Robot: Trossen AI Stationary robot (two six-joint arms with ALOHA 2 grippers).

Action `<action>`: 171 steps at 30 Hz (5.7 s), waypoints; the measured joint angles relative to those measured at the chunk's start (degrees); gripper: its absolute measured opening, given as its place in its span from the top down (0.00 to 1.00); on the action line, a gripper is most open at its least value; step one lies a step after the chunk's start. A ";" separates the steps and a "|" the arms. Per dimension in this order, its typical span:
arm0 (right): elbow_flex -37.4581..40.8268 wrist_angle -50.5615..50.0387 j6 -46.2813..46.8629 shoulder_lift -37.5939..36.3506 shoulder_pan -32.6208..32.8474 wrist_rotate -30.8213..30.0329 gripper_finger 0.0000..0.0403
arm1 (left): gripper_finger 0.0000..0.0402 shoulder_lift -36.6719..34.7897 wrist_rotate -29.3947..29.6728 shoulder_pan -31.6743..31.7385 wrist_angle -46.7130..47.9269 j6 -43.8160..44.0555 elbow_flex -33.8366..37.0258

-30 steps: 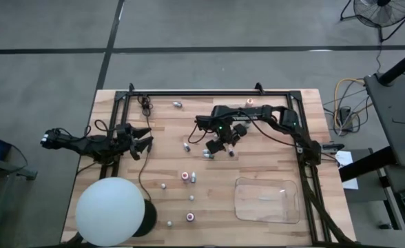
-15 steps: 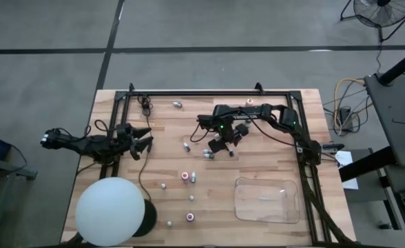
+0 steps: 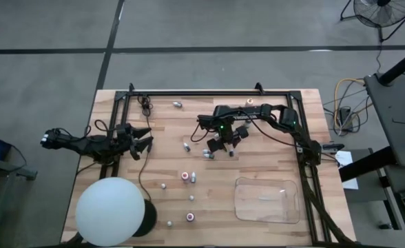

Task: Pick & Place food coloring
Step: Put the violet food color into the transparent bin

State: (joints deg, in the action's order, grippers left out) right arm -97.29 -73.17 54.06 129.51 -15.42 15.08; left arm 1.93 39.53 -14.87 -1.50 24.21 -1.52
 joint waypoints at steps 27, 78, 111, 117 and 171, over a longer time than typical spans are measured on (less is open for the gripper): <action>0.93 0.64 9.34 -0.11 0.02 1.77 0.75 | 0.39 0.00 0.00 0.00 0.02 0.00 0.00; 18.65 10.92 -15.30 -39.29 18.17 -19.86 0.87 | 0.39 0.02 0.02 0.00 0.00 0.02 0.00; 35.92 12.13 5.23 -63.33 54.13 -30.68 0.87 | 0.39 0.04 0.12 0.01 -0.02 0.00 0.00; 36.11 15.31 6.93 -61.73 60.13 -36.13 0.87 | 0.39 0.04 0.13 0.00 -0.02 0.00 0.00; 68.38 76.62 -47.59 -59.92 52.85 -31.48 0.87 | 0.39 0.04 0.15 0.00 -0.02 0.00 0.00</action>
State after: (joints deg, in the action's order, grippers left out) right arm -28.91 3.45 6.47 69.60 37.43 -16.40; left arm 1.98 39.68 -14.87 -1.52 24.21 -1.52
